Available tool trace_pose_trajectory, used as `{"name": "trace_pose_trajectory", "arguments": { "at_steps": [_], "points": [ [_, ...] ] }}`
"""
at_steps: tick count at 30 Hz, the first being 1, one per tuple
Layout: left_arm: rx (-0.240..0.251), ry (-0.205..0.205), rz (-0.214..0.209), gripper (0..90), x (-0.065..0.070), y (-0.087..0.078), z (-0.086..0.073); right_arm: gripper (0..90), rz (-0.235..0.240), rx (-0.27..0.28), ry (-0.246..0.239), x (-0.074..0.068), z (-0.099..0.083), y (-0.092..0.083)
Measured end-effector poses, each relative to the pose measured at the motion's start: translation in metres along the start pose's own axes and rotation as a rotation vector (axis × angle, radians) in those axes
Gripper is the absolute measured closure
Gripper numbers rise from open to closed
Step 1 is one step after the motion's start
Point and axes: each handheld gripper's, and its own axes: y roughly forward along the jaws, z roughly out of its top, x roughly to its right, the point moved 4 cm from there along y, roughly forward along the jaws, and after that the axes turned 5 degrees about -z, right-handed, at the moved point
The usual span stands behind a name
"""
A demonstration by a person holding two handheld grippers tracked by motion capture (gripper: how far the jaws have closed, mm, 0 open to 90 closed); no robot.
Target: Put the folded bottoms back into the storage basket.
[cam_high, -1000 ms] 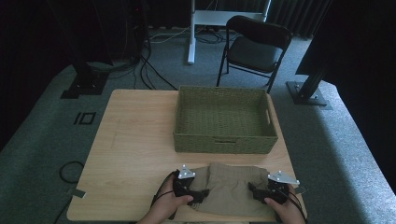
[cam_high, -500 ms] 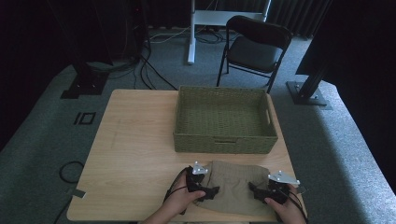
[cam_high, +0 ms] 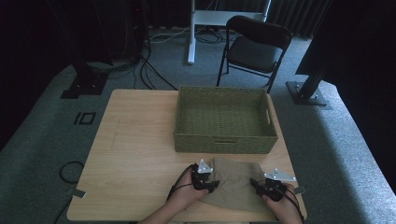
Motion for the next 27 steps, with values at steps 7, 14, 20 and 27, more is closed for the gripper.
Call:
{"name": "trace_pose_trajectory", "arguments": {
  "at_steps": [7, 14, 20, 27],
  "points": [
    [0.012, 0.002, 0.027, 75.2, -0.003, -0.006, 0.004, 76.6, 0.019, -0.022, -0.014, -0.004, 0.01, 0.0],
    [0.046, 0.002, 0.011, 76.9, -0.001, -0.028, 0.013, 77.5, 0.07, 0.015, 0.003, -0.008, 0.03, -0.015],
    [0.088, 0.027, 0.0, 77.4, 0.007, -0.049, 0.027, 77.7, 0.123, 0.065, 0.048, -0.007, 0.042, -0.028],
    [0.104, 0.053, -0.009, 77.5, 0.013, -0.062, 0.043, 77.7, 0.121, 0.109, 0.039, -0.007, 0.054, -0.046]
  ]
}}
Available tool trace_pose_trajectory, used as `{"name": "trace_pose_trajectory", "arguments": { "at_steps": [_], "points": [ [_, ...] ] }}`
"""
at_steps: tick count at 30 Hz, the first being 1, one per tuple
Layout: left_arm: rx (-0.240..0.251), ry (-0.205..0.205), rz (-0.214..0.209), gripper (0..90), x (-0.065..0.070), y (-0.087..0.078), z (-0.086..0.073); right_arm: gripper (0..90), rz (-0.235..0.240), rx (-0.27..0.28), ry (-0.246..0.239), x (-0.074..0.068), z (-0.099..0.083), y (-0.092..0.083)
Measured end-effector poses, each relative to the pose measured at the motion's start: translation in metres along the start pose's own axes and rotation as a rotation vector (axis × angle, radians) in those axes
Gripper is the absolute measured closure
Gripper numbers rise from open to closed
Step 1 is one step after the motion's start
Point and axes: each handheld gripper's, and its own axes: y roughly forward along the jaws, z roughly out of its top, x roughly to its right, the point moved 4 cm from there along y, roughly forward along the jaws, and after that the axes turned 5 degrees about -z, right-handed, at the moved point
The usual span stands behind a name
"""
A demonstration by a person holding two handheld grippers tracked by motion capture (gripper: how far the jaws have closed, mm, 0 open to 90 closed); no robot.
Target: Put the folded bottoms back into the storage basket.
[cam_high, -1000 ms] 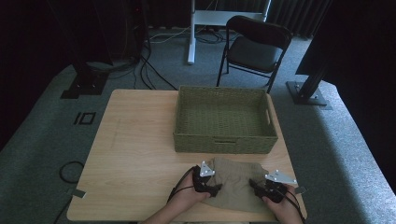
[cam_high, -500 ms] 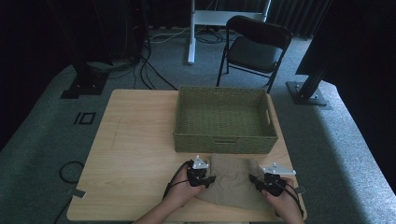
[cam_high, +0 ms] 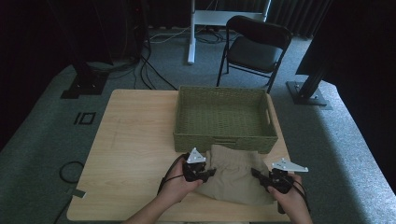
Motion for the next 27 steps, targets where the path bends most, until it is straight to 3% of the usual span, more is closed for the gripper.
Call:
{"name": "trace_pose_trajectory", "arguments": {
  "at_steps": [5, 8, 12, 16, 20, 25, 26, 27],
  "points": [
    [0.033, 0.002, -0.012, 77.5, 0.0, -0.008, 0.017, 77.7, 0.021, 0.038, 0.011, 0.002, 0.017, -0.011],
    [0.039, 0.025, -0.004, 77.5, 0.0, -0.012, 0.028, 77.7, 0.024, 0.05, 0.009, 0.004, 0.027, -0.014],
    [0.061, 0.051, 0.011, 77.5, 0.001, -0.018, 0.04, 77.7, 0.012, 0.072, -0.024, 0.005, 0.045, -0.021],
    [0.114, 0.068, 0.011, 77.5, 0.0, -0.028, 0.056, 77.7, 0.017, 0.107, -0.038, 0.006, 0.066, -0.029],
    [0.16, 0.057, 0.014, 77.5, -0.006, -0.037, 0.072, 77.7, 0.026, 0.139, -0.045, 0.006, 0.091, -0.034],
    [0.178, 0.085, 0.043, 77.4, -0.012, -0.046, 0.089, 77.7, 0.031, 0.166, -0.055, 0.005, 0.112, -0.034],
    [0.207, 0.101, 0.056, 77.4, -0.014, -0.053, 0.099, 77.7, 0.032, 0.171, -0.064, 0.005, 0.118, -0.034],
    [0.212, 0.102, 0.056, 77.4, -0.014, -0.056, 0.103, 77.7, 0.052, 0.198, -0.059, 0.005, 0.131, -0.036]
  ]
}}
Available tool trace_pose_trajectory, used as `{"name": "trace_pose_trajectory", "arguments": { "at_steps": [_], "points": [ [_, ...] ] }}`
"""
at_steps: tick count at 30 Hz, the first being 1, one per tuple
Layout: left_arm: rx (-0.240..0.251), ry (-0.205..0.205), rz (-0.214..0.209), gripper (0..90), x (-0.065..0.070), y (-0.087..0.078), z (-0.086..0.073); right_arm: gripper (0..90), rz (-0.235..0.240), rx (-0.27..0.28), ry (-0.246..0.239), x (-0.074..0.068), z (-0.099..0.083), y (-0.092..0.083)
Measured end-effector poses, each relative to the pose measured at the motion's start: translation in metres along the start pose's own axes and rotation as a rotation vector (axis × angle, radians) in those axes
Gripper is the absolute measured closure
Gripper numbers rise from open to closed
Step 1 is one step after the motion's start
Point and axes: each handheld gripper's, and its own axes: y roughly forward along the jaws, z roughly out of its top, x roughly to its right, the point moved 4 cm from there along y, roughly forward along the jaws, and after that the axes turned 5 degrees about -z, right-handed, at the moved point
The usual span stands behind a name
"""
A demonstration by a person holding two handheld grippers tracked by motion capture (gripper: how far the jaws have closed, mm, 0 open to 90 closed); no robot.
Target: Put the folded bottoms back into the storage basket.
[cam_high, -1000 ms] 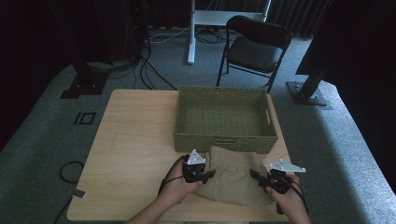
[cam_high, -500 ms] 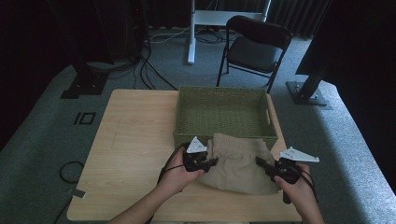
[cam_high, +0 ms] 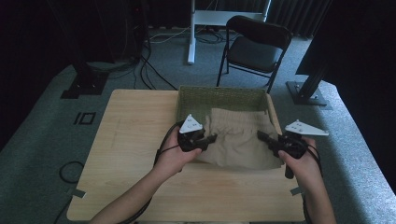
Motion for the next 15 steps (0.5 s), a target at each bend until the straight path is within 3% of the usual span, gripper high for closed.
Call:
{"name": "trace_pose_trajectory", "arguments": {
  "at_steps": [4, 9, 15],
  "points": [
    [0.035, 0.007, 0.022, 77.4, -0.007, -0.004, 0.017, 77.8, 0.005, 0.017, -0.02, 0.001, 0.024, 0.003],
    [0.037, 0.034, 0.069, 77.2, -0.021, -0.002, 0.032, 77.8, -0.008, 0.023, -0.037, 0.004, 0.05, 0.015],
    [0.056, 0.03, 0.073, 77.2, -0.04, 0.008, 0.042, 77.9, -0.017, 0.007, -0.036, 0.013, 0.069, 0.033]
  ]
}}
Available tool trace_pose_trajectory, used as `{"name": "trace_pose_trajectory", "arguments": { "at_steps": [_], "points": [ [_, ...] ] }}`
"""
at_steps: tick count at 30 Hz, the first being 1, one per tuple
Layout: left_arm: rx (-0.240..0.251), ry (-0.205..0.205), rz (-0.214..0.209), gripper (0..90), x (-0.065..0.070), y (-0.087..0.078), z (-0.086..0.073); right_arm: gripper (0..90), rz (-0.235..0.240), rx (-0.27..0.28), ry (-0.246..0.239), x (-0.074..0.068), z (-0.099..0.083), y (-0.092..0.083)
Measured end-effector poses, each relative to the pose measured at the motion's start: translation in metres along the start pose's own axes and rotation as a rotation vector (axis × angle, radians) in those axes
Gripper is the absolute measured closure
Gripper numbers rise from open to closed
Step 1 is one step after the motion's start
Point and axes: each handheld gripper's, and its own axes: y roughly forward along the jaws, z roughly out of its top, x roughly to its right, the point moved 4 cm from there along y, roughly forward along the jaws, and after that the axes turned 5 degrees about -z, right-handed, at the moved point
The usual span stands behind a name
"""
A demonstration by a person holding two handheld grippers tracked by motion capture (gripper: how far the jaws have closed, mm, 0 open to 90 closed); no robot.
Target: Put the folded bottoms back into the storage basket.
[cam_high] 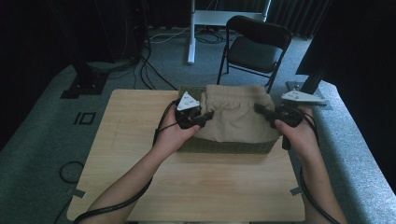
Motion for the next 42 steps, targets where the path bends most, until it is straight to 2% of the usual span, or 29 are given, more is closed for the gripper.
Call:
{"name": "trace_pose_trajectory", "arguments": {
  "at_steps": [4, 6, 8, 9, 11, 12, 15, 18, 20, 21, 26, 32, 38, 40, 41, 42],
  "points": [
    [0.022, -0.03, -0.018, 77.2, -0.013, 0.009, 0.007, 77.9, -0.008, -0.014, 0.01, 0.009, 0.009, 0.012],
    [0.028, -0.031, -0.025, 77.2, -0.019, 0.014, 0.009, 77.9, -0.012, -0.013, 0.023, 0.014, 0.013, 0.018],
    [0.028, -0.031, -0.025, 77.2, -0.019, 0.014, 0.009, 77.9, -0.01, -0.016, 0.033, 0.017, 0.014, 0.021],
    [0.041, -0.028, -0.027, 77.2, -0.029, 0.023, 0.011, 77.9, -0.011, -0.021, 0.039, 0.022, 0.017, 0.028],
    [0.047, -0.043, -0.03, 77.3, -0.035, 0.029, 0.012, 77.9, -0.021, -0.028, 0.053, 0.027, 0.019, 0.036],
    [0.047, -0.043, -0.03, 77.3, -0.035, 0.029, 0.012, 77.9, -0.021, -0.028, 0.053, 0.027, 0.019, 0.036],
    [0.052, -0.064, -0.015, 77.3, -0.048, 0.042, 0.009, 77.9, -0.044, -0.044, 0.054, 0.035, 0.02, 0.053],
    [0.064, -0.081, -0.003, 77.4, -0.058, 0.051, 0.008, 77.9, -0.039, -0.041, 0.06, 0.04, 0.02, 0.063],
    [0.064, -0.081, -0.003, 77.4, -0.058, 0.051, 0.008, 77.9, -0.041, -0.041, 0.063, 0.043, 0.02, 0.067],
    [0.068, -0.089, -0.003, 77.5, -0.066, 0.06, 0.004, 77.9, -0.046, -0.053, 0.073, 0.048, 0.018, 0.075],
    [0.035, -0.083, 0.019, 77.6, -0.079, 0.076, -0.009, 77.9, -0.063, -0.084, 0.075, 0.057, 0.008, 0.098],
    [0.017, -0.125, 0.022, 77.8, -0.095, 0.092, -0.02, 77.9, -0.066, -0.11, 0.11, 0.065, -0.005, 0.12],
    [-0.017, -0.152, 0.045, 77.8, -0.104, 0.104, -0.033, 77.9, -0.077, -0.143, 0.126, 0.073, -0.023, 0.148],
    [-0.022, -0.157, 0.05, 77.8, -0.105, 0.106, -0.035, 77.8, -0.078, -0.146, 0.129, 0.074, -0.025, 0.15],
    [-0.033, -0.175, 0.05, 77.8, -0.106, 0.108, -0.039, 77.8, -0.077, -0.151, 0.134, 0.075, -0.028, 0.153],
    [-0.039, -0.172, 0.062, 77.7, -0.109, 0.113, -0.044, 77.7, -0.075, -0.161, 0.132, 0.078, -0.034, 0.16]
  ]
}}
